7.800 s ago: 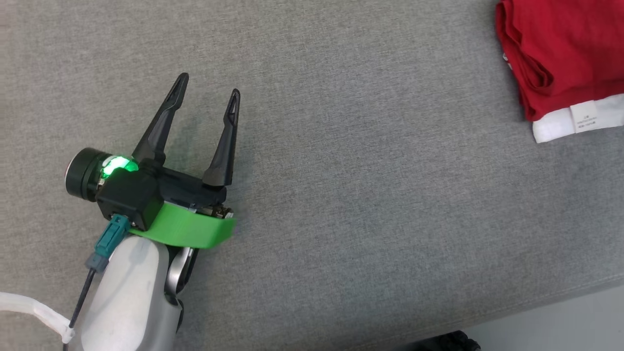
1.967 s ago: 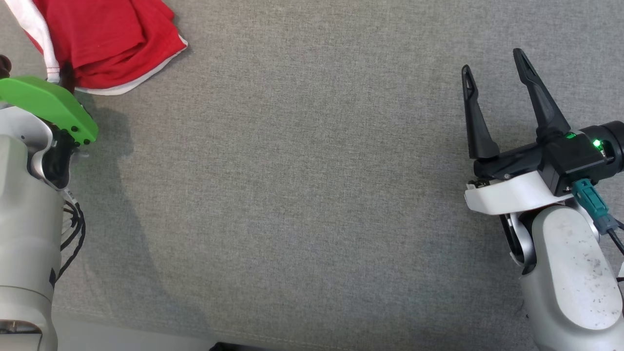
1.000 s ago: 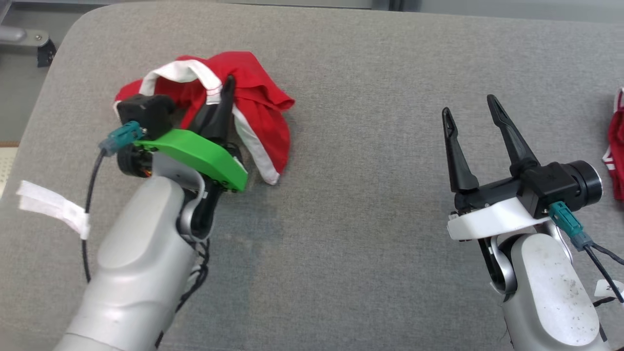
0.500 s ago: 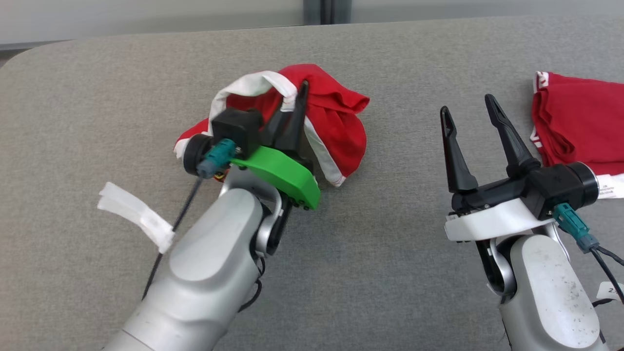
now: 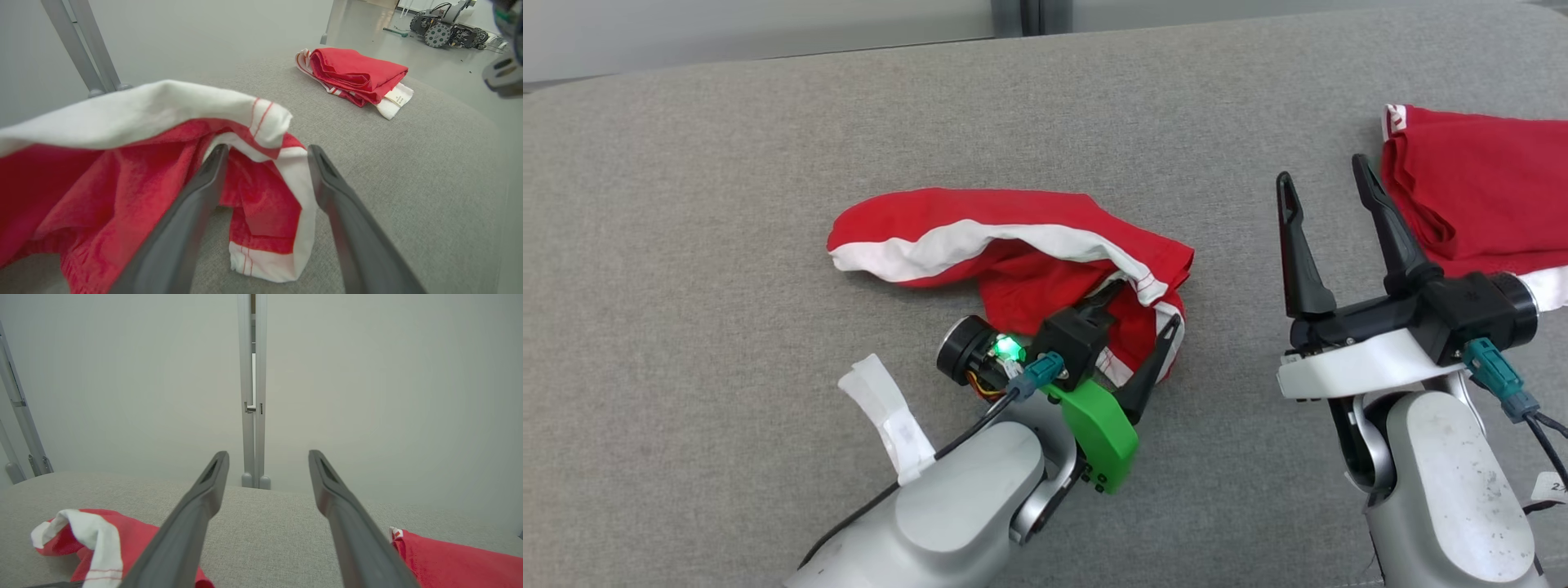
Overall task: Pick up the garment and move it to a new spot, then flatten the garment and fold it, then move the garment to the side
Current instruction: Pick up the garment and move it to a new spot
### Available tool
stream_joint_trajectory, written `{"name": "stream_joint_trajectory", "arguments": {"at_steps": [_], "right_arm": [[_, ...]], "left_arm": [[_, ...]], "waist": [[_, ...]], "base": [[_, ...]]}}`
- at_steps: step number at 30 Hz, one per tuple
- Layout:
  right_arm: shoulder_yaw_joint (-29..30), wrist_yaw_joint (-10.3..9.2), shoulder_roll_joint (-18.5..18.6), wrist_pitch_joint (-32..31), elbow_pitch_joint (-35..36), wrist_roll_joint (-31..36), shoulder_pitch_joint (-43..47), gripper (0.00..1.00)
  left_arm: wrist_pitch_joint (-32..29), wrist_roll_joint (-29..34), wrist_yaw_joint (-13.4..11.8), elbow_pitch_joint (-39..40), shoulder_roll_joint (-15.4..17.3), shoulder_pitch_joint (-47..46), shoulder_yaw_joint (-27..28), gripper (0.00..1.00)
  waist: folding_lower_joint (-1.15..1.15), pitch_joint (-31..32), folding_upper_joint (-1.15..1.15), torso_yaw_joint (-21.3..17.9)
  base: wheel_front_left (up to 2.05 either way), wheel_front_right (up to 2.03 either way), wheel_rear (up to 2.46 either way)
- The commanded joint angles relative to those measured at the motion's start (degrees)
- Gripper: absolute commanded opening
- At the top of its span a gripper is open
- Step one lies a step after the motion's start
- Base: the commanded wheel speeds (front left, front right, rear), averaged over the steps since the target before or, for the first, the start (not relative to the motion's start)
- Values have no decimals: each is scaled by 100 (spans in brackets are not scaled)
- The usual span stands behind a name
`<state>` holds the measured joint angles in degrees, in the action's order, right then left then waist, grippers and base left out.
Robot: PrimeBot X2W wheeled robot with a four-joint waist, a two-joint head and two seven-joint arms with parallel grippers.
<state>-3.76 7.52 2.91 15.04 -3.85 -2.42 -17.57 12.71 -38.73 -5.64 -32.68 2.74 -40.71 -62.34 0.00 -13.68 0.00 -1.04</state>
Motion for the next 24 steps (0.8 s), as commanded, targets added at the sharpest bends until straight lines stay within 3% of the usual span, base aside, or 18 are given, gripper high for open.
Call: {"name": "stream_joint_trajectory", "arguments": {"at_steps": [1,6,12,16,20,24], "right_arm": [[-3,-6,3,17,-20,21,92,100],[27,-6,4,18,-54,78,141,100],[0,-6,3,17,-69,123,228,100],[-60,-6,6,17,-75,144,309,100],[-119,-6,4,17,-98,169,413,100],[-187,-6,8,17,-136,173,513,100]], "left_arm": [[49,-33,60,-35,30,-48,-64,100],[112,-115,162,-255,38,-57,-128,100],[209,-167,73,-416,427,170,148,100],[256,-202,-76,-98,805,362,720,100],[245,279,-459,697,1301,842,1688,100],[247,676,-565,1463,1486,1490,2659,100]], "waist": [[0,47,0,105],[0,169,0,338],[0,354,0,589],[0,464,0,723],[0,533,0,832],[0,565,0,856]], "base": [[0,0,0],[0,0,0],[0,0,0],[0,0,0],[0,0,0],[0,0,0]]}}
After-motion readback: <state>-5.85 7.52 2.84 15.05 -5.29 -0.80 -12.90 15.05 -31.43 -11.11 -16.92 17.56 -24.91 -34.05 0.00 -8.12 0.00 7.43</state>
